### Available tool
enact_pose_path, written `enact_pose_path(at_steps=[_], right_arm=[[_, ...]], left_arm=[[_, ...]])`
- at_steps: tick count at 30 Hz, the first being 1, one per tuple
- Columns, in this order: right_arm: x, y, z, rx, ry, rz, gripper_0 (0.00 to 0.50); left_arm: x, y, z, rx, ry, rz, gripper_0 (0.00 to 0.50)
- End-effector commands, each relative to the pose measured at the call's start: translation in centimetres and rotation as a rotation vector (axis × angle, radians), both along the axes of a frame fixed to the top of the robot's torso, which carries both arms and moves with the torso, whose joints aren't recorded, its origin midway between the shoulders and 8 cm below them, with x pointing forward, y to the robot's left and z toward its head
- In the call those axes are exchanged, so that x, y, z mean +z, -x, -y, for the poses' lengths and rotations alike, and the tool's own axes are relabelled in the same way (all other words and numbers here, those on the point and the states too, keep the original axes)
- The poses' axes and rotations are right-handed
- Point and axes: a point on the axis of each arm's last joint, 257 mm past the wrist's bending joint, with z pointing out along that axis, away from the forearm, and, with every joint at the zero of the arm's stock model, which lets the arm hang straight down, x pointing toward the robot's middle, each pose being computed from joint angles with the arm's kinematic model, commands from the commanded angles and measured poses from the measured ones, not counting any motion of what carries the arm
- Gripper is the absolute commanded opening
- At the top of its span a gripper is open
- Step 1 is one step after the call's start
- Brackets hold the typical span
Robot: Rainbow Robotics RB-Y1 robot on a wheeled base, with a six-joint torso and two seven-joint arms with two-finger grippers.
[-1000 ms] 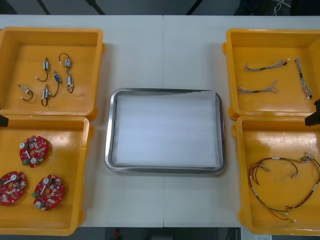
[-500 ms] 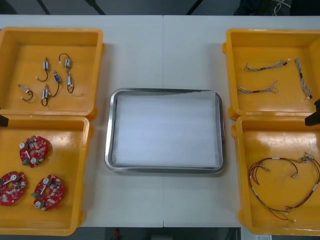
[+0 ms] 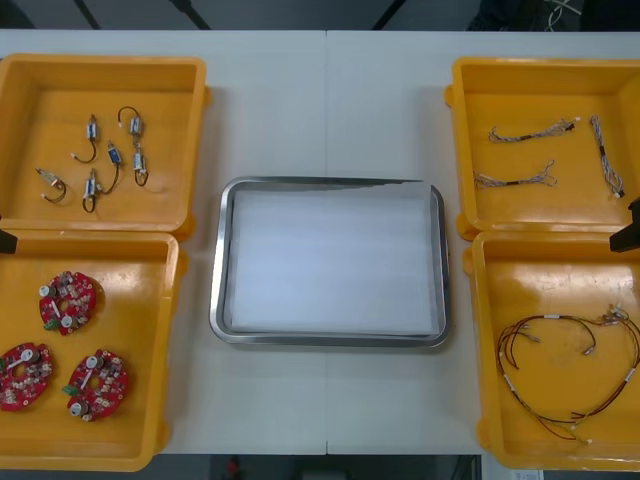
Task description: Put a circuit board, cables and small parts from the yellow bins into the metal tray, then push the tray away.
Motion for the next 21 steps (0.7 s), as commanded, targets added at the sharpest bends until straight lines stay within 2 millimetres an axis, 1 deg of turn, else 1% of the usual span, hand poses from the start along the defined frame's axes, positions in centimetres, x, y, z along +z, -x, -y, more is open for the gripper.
enact_pose_path(at_steps=[1,9,10,11,12,13,14,17,19,20,21], right_arm=[[0.5,0.4,1.2,0.009,0.057,-0.001,0.500],[0.5,0.4,1.2,0.009,0.057,-0.001,0.500],[-1.9,1.6,1.2,0.002,0.043,-0.069,0.500],[-2.0,1.7,1.4,0.001,0.044,-0.074,0.500],[-2.4,2.0,1.6,-0.008,0.043,-0.087,0.500],[-2.0,2.1,2.0,-0.010,0.056,-0.088,0.500],[-2.2,2.2,2.1,-0.013,0.054,-0.095,0.500],[-2.3,2.6,3.4,-0.055,0.055,-0.118,0.500],[-2.4,2.7,3.8,-0.074,0.050,-0.129,0.500],[-2.7,2.9,4.3,-0.128,0.027,-0.145,0.500],[-2.8,3.0,4.5,-0.146,0.023,-0.151,0.500]], left_arm=[[-0.4,0.4,-0.2,0.007,-0.009,-0.007,0.500],[-0.4,0.4,-0.2,0.007,-0.009,-0.007,0.500],[-0.4,0.4,-0.2,0.007,-0.009,-0.007,0.500],[-0.4,0.4,-0.2,0.007,-0.009,-0.007,0.500],[-0.4,0.4,-0.2,0.007,-0.009,-0.007,0.500],[-0.4,0.4,-0.2,0.007,-0.009,-0.007,0.500],[-0.4,0.4,-0.2,0.007,-0.009,-0.007,0.500],[-0.4,0.4,-0.2,0.007,-0.009,-0.007,0.500],[-0.4,0.4,-0.2,0.007,-0.009,-0.007,0.500],[-1.8,1.2,0.2,0.004,0.006,-0.043,0.500],[-1.9,1.3,0.3,0.002,0.007,-0.048,0.500]])
